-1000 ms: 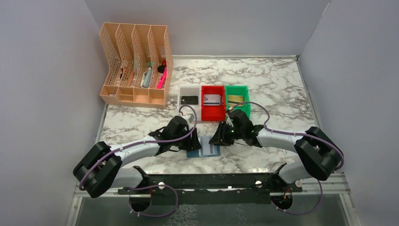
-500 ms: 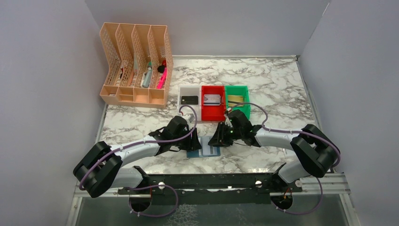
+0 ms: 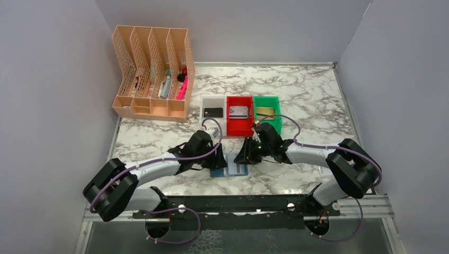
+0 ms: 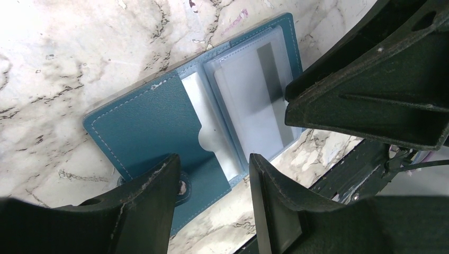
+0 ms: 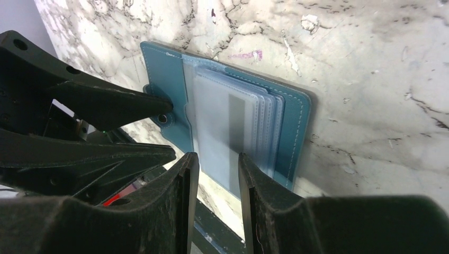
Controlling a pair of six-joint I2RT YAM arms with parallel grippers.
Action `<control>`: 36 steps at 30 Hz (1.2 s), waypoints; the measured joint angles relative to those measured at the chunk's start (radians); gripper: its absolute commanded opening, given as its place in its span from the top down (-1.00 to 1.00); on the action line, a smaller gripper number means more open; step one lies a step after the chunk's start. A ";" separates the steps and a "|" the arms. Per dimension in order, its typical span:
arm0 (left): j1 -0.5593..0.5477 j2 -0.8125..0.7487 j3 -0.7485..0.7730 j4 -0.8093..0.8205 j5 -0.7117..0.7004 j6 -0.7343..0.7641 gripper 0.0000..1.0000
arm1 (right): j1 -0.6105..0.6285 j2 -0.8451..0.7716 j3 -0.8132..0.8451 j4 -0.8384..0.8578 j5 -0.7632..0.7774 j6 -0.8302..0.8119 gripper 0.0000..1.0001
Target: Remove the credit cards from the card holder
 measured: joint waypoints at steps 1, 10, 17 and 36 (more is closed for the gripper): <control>0.000 0.000 0.000 0.001 0.000 0.000 -0.08 | 0.000 -0.002 0.003 -0.008 0.008 -0.004 0.22; -0.001 0.003 0.000 0.003 0.000 0.000 -0.08 | 0.000 -0.004 0.004 -0.016 0.019 -0.018 0.22; -0.001 0.003 0.000 0.003 0.000 0.000 -0.08 | 0.000 -0.018 0.005 -0.035 0.043 -0.026 0.22; -0.002 0.012 0.000 0.010 0.000 0.000 -0.07 | 0.000 0.009 0.011 -0.010 -0.004 -0.037 0.23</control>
